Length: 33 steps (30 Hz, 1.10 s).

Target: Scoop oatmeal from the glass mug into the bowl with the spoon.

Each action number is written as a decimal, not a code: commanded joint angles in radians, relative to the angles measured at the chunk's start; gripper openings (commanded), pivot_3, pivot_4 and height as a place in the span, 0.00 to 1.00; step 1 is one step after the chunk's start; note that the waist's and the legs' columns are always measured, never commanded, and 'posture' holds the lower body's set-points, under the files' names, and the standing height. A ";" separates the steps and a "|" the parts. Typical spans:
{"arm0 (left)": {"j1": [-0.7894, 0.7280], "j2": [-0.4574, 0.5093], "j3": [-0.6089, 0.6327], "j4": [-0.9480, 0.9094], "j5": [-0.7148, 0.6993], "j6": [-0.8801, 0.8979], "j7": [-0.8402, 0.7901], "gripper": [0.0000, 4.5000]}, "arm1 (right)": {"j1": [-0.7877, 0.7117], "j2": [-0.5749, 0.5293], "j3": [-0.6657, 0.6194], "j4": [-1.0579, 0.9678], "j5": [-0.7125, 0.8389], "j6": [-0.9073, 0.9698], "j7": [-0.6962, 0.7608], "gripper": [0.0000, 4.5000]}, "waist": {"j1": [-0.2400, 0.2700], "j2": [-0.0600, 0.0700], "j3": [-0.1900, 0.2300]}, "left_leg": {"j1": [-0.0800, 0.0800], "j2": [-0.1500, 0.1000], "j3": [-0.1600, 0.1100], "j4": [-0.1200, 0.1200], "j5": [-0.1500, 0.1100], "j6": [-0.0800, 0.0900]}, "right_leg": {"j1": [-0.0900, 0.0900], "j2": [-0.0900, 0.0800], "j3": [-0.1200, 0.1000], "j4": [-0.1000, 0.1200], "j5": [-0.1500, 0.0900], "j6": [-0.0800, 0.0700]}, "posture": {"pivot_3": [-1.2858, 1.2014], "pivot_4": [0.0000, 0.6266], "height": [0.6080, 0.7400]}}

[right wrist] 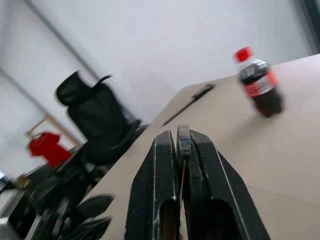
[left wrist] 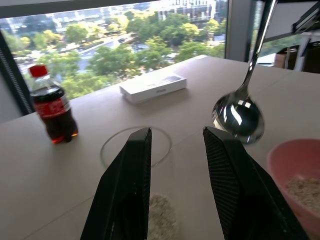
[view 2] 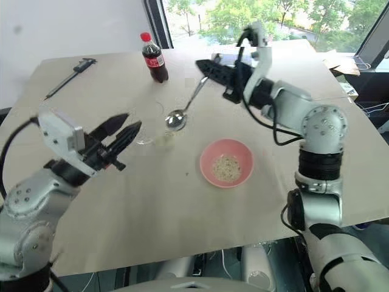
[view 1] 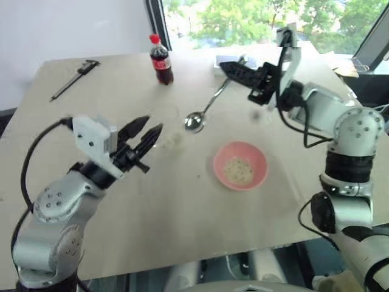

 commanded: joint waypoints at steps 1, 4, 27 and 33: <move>0.027 -0.048 -0.049 0.034 0.143 -0.143 0.048 0.37 | -0.044 -0.035 -0.061 0.008 -0.014 -0.035 0.001 0.00 | 0.001 0.000 0.000 | 0.000 0.000 0.000 0.000 0.000 0.000 | 0.000 0.000 0.000 0.000 0.000 0.000 | 0.52 0.24 1.00; 0.034 -0.092 -0.105 0.119 0.258 -0.238 0.085 0.37 | -0.049 -0.048 -0.079 0.015 -0.028 -0.040 -0.011 0.00 | -0.003 0.001 0.000 | 0.001 0.001 0.001 0.000 0.000 0.000 | 0.000 0.000 0.001 0.001 0.000 0.000 | 0.52 0.24 1.00; -0.177 -0.134 -0.163 0.536 0.416 -0.459 0.131 0.37 | -0.043 -0.042 -0.102 -0.012 -0.079 -0.059 -0.049 0.00 | -0.005 0.001 -0.001 | 0.000 0.002 0.001 0.000 0.000 0.000 | -0.001 0.000 0.001 0.002 0.001 0.000 | 0.52 0.24 1.00; -0.184 -0.152 -0.173 0.561 0.420 -0.480 0.134 0.01 | -0.037 -0.044 -0.100 -0.023 -0.096 -0.060 -0.041 0.00 | -0.005 0.001 -0.001 | 0.000 0.002 0.001 0.000 0.000 0.000 | -0.001 -0.001 0.001 0.002 0.001 0.000 | 0.52 0.24 1.00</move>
